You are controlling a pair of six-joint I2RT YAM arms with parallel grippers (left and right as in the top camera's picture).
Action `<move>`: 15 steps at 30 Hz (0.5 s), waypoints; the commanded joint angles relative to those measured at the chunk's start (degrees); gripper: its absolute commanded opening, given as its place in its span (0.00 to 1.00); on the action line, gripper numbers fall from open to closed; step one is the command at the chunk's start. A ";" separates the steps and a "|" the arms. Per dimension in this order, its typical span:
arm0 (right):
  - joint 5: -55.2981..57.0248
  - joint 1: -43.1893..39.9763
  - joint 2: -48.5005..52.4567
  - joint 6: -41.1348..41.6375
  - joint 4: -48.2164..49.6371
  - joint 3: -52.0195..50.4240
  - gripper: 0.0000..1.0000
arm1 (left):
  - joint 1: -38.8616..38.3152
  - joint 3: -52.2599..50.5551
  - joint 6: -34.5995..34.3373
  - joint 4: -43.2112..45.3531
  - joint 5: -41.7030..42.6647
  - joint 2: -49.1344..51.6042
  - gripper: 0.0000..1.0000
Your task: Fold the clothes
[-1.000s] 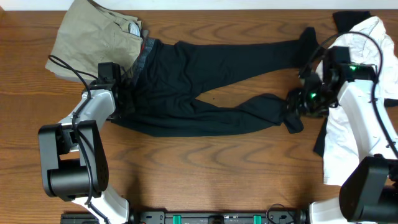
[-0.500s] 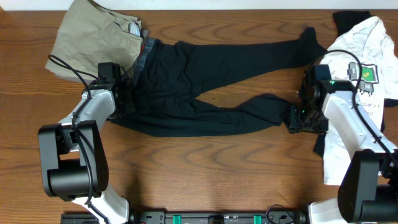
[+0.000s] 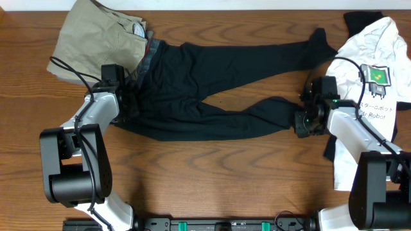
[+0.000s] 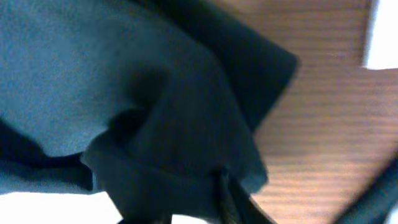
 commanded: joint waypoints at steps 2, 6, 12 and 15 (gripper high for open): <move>-1.90 0.35 -0.28 -1.57 0.92 -1.38 0.01 | 0.50 -1.07 -0.74 0.17 -0.44 1.77 0.06; -2.08 -0.31 -1.20 1.88 -1.14 0.59 0.01 | 0.50 -1.07 -0.72 0.15 -0.46 1.77 0.06; -3.91 -1.38 -4.76 2.27 -12.96 10.29 0.01 | 0.50 -1.07 -0.72 0.13 -0.44 1.77 0.06; -4.79 -1.38 -5.95 2.34 -19.28 15.43 0.01 | 0.50 -1.07 -0.74 0.13 -0.46 1.77 0.06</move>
